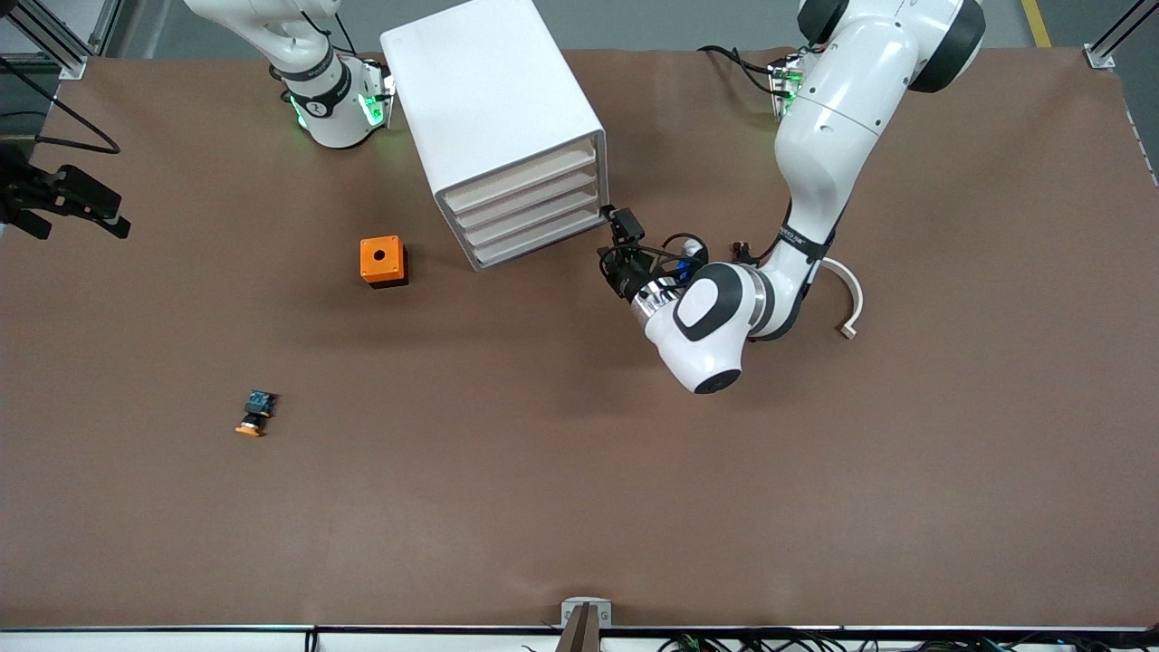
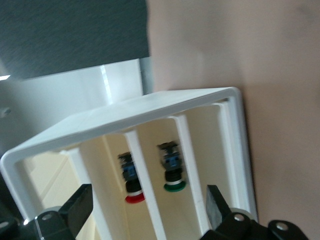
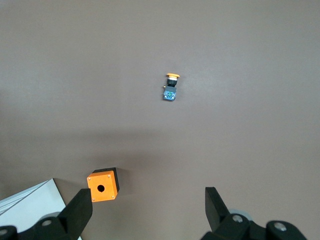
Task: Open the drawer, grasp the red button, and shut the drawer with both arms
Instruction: 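Grasp the drawer handle with the left gripper, then pull the drawer open with the left gripper while the right gripper approaches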
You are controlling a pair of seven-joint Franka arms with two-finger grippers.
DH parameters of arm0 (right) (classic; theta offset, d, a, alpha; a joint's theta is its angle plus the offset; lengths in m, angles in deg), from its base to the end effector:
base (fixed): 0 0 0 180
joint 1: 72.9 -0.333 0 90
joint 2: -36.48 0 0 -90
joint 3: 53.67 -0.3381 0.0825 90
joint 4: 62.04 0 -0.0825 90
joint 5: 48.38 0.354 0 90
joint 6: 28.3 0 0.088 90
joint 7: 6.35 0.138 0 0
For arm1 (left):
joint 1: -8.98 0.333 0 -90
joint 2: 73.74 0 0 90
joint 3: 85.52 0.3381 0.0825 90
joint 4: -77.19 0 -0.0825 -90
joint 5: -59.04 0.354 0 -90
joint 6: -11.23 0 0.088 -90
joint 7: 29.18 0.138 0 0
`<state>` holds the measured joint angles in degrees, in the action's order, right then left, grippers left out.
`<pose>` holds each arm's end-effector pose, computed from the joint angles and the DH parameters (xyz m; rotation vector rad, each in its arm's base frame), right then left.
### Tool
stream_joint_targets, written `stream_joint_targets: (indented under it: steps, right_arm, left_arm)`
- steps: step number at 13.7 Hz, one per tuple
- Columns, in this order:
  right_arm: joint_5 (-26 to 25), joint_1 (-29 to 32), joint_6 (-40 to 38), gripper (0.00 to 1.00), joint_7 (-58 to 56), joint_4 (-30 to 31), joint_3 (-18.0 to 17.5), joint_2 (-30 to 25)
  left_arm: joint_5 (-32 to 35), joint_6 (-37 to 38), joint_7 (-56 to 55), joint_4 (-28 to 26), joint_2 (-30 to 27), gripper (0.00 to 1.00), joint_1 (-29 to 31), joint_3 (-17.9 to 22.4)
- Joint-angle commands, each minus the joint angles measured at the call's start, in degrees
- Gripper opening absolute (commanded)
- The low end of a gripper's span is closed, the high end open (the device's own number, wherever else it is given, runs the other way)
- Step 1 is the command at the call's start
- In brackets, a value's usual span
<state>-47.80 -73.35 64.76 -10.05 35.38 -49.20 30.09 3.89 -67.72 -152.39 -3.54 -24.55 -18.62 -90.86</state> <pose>0.4914 -0.0354 0.6194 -3.1247 0.0088 -0.0567 0.4665 -0.4359 0.2328 -1.2706 -1.7125 1.4828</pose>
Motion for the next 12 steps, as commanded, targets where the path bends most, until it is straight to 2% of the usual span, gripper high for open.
stream_joint_targets:
  steps: [1, 3, 4, 7, 12]
  right_arm:
    - [-0.9, -0.5, 0.0, 1.00, -0.1, 1.2, 0.1, -1.4]
    - [-0.9, -0.5, 0.0, 1.00, -0.1, 1.2, 0.1, -1.4]
    - [-1.0, -0.5, 0.0, 1.00, -0.1, 1.2, 0.1, -1.4]
    - [-1.0, -0.4, 0.0, 1.00, -0.1, 0.4, 0.1, -1.2]
    - [-1.0, -0.1, -1.6, 1.00, 0.2, -2.7, 0.2, 1.0]
  left_arm:
    - [-3.0, 1.6, -4.0, 1.4, 2.2, 0.85, 0.1, -0.5]
    - [-3.1, 1.6, -4.5, 0.9, 2.9, 0.64, -0.1, -0.8]
    - [-3.1, 1.6, -4.6, 0.5, 3.4, 0.58, 0.0, -1.8]
    - [-3.2, 2.2, -4.5, 0.0, 3.8, 0.54, 0.0, -4.0]
    - [-3.2, 2.9, -4.7, -0.9, 3.9, 0.51, -1.5, -5.0]
